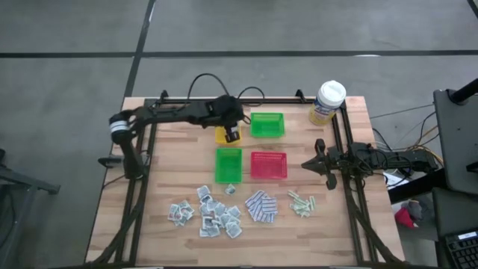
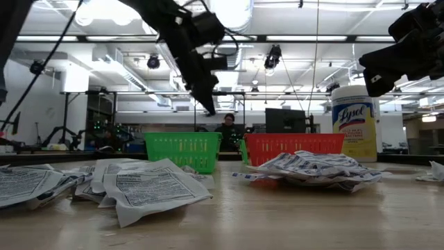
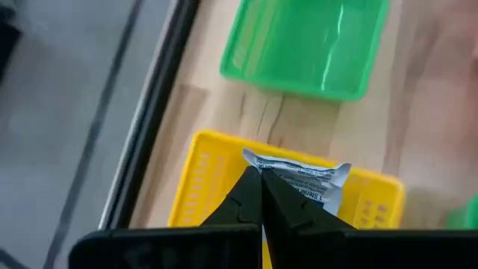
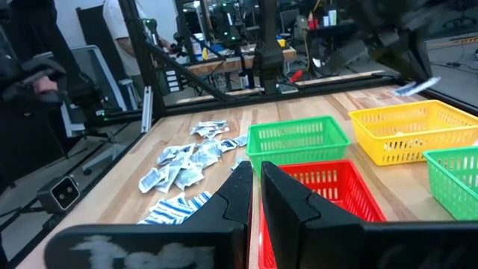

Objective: Pick & Place First Aid Supplies
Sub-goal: Put the blue alcohol pad into the yellow bin

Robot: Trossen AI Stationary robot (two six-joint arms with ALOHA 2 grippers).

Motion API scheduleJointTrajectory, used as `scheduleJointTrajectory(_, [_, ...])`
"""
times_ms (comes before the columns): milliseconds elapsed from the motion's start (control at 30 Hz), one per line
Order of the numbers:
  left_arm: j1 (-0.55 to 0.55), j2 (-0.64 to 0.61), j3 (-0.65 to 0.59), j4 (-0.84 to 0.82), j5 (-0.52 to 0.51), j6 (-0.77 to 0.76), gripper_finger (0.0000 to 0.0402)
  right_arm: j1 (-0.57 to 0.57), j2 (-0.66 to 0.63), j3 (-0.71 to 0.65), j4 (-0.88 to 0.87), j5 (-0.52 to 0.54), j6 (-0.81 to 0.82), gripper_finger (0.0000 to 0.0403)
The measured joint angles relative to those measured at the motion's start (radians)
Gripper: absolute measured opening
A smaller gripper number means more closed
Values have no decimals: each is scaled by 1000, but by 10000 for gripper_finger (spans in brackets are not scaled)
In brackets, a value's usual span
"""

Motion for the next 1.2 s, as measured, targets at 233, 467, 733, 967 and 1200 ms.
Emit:
scheduleJointTrajectory(233, [43, 67, 64, -116, 158, -3, 0, 0, 0, 0, 0, 0, 0, 28])
scheduleJointTrajectory(467, [66, 66, 15, -128, 196, -19, 0, 0, 0, 0, 0, 1, 0, 28])
scheduleJointTrajectory(733, [85, 67, -35, -63, 228, -20, 0, 0, 0, 0, 0, 0, 0, 28])
scheduleJointTrajectory(967, [95, 69, -91, -8, 231, -21, 0, 0, 0, 0, 0, 0, 0, 28])
scheduleJointTrajectory(1200, [98, 75, -110, 6, 231, -29, 0, 0, 0, 0, 0, 0, 0, 28])
